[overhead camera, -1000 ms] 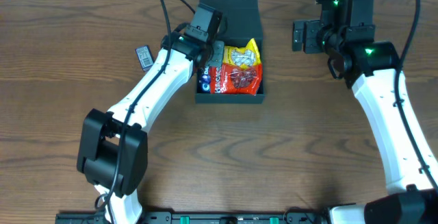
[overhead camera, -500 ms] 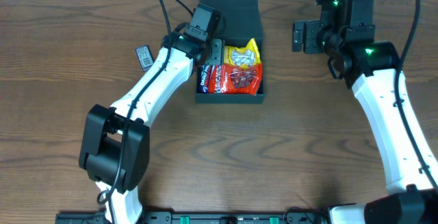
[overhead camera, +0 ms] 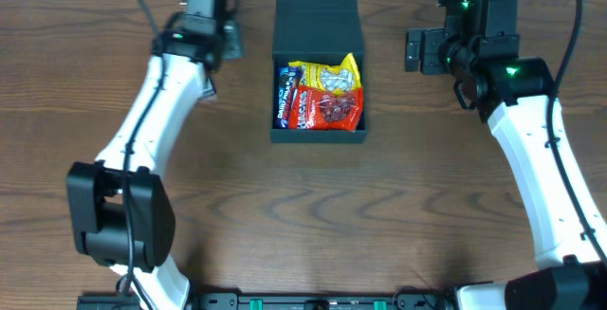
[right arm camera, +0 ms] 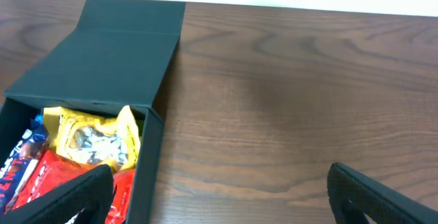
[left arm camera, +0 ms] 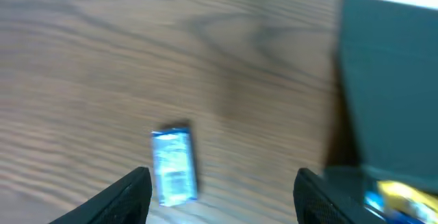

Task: Pack container
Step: 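Move the left gripper back and grasp the small blue pack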

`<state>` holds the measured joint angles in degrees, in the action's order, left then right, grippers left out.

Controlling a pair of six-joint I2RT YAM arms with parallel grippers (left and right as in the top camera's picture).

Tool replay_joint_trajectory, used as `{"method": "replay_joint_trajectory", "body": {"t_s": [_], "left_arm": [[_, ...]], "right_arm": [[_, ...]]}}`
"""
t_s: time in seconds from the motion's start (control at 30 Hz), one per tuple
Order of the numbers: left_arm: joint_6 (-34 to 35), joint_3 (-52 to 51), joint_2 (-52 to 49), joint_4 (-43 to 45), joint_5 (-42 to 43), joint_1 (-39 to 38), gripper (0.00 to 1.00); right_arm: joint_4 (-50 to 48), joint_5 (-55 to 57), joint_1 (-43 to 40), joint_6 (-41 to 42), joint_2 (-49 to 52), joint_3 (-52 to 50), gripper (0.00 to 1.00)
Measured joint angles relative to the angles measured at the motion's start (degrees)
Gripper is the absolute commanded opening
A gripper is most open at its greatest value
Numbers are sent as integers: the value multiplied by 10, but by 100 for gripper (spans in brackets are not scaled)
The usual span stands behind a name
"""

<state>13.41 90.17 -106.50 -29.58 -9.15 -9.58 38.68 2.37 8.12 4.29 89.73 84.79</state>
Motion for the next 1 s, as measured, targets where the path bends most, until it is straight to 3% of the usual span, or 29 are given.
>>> {"method": "replay_joint_trajectory", "body": {"t_s": [0.2,0.5,1.0], "left_arm": [[-2,0,-15,1,12,52,66],[12,0,-123,0,14,54,67],[27,0,-170,2,10,57,68]], "right_arm": [[1,0,0,11,0,0,99],[9,0,0,16,0,0,99],[14,0,0,16,0,0,99]]}}
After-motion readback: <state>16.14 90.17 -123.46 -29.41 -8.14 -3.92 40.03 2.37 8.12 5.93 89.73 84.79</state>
